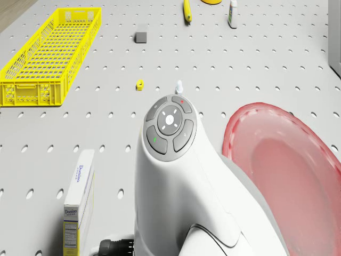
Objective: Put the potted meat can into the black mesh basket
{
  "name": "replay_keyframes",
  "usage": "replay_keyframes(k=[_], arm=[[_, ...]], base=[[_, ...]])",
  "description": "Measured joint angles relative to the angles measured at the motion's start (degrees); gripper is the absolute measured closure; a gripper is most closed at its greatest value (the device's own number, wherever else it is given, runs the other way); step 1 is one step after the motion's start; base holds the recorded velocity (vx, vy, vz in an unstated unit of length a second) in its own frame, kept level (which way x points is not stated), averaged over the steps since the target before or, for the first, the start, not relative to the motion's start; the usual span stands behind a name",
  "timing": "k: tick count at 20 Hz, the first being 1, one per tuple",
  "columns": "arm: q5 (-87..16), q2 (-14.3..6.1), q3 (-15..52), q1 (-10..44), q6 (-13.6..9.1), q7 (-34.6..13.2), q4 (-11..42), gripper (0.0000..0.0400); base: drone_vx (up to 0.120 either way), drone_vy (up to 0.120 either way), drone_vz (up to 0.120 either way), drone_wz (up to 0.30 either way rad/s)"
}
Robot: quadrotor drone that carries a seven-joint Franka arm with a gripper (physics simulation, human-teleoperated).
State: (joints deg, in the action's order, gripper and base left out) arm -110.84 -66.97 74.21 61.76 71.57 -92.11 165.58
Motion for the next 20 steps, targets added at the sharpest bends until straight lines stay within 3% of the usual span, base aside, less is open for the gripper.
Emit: replay_keyframes(k=[8, 20], arm=[[1.1, -2.2, 0.6, 0.7, 2.0, -0.7, -0.2, 0.0000], [-5.0, -6.7, -6.8, 0.7, 8.8, 0.0, -1.9, 0.0000]], base=[[0.000, 0.000, -0.120, 0.000], [0.000, 0.000, 0.000, 0.000]])
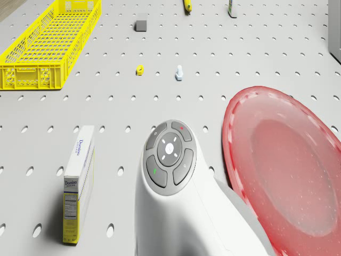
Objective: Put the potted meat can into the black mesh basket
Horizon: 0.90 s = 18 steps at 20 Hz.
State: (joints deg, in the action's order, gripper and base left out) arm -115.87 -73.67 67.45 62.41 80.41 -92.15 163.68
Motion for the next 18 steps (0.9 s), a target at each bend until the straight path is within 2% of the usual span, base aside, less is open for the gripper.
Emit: replay_keyframes(k=[11, 12, 15, 18], arm=[[-2.3, -1.9, -2.9, 0.7, 3.1, -0.1, -1.2, 0.0000], [-2.4, -2.0, -3.0, 0.7, 3.3, -0.1, -1.2, 0.0012], [-2.5, -2.3, -3.2, 0.9, 3.7, -0.2, -1.4, 0.0085], [-2.7, -2.6, -3.3, 1.0, 3.9, -0.3, -1.4, 0.0098]], base=[[0.000, 0.000, 0.000, 0.000], [0.000, 0.000, 0.000, 0.000], [0.000, 0.000, 0.000, 0.000], [0.000, 0.000, 0.000, 0.000]])
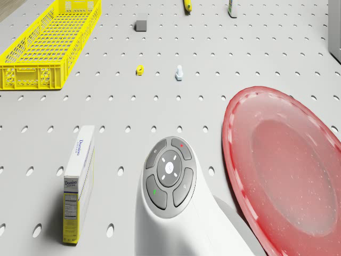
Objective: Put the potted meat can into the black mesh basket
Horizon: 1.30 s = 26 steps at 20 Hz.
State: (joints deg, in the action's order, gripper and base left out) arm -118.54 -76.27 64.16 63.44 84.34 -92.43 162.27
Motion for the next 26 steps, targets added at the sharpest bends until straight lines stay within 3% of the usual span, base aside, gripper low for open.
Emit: replay_keyframes(k=[8, 11, 26], arm=[[1.4, -0.4, 1.4, 0.2, -0.2, -0.3, 0.4, 0.0117], [3.3, -0.4, 3.4, 0.3, -1.0, -0.5, 1.0, 0.0117], [6.5, -1.5, 6.4, 0.9, -0.9, -1.6, 1.6, 0.0118]], base=[[0.000, 0.000, 0.000, 0.000], [0.000, 0.013, 0.107, 0.000], [0.120, 0.120, 0.120, 0.000]])
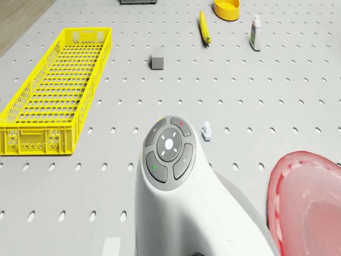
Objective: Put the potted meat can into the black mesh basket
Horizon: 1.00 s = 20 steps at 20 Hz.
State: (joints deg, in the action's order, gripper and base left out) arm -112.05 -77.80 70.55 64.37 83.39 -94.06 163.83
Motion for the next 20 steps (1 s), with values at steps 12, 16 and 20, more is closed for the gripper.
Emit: replay_keyframes(k=[12, 16, 20], arm=[[0.7, -1.2, 0.4, 0.5, 1.1, -0.5, -0.1, 0.0118], [0.9, -1.6, 0.5, 0.6, 1.4, -0.6, -0.1, 0.0118], [1.0, -1.9, 0.5, 0.7, 1.8, -0.7, -0.1, 0.0118]], base=[[0.120, 0.120, 0.033, 0.000], [0.120, 0.120, 0.000, 0.000], [0.120, 0.120, 0.000, 0.000]])
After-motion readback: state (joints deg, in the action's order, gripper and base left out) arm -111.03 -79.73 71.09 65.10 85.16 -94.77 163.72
